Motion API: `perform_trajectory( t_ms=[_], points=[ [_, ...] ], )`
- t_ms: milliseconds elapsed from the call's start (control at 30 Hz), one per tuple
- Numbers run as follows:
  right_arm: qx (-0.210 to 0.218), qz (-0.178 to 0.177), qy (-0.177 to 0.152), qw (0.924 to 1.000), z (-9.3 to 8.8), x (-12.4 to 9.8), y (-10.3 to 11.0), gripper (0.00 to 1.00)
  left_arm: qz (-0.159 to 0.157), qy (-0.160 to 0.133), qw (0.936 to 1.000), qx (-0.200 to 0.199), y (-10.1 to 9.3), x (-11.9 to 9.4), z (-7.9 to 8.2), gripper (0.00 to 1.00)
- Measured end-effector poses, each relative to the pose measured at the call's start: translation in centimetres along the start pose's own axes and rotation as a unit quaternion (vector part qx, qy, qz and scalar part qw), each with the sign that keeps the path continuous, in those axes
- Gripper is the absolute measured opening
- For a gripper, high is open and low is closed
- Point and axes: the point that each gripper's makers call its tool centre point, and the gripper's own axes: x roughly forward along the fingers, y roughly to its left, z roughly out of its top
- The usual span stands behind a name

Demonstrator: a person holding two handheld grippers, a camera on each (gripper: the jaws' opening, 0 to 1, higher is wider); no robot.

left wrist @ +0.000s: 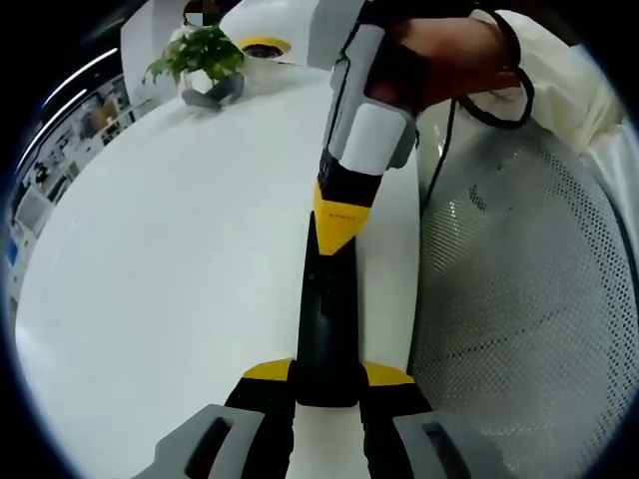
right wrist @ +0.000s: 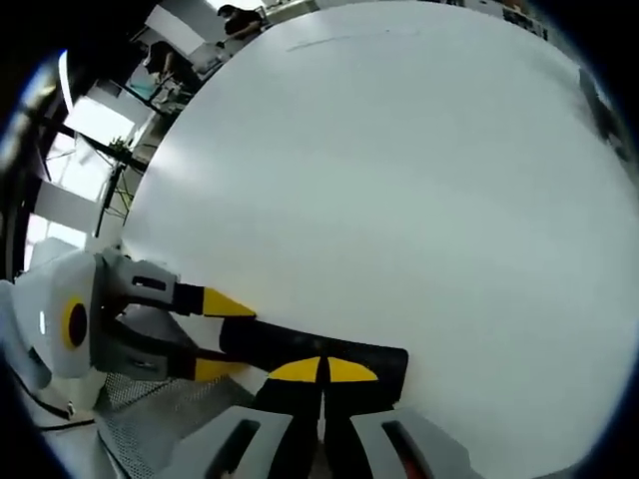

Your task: Press the specified remote control buttons in sequence, fully releasing each button before pressing the next.

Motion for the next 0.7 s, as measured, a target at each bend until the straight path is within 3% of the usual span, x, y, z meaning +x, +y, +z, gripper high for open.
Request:
perform_trajectory(
  t_ms=[700],
  points=[
    [-0.008,0.0,0.008,0.9999,-0.41,0.28,0.41,0.0,0.0,0.001,1.0,0.002,-0.04,0.03,-0.02,0.24]
  ],
)
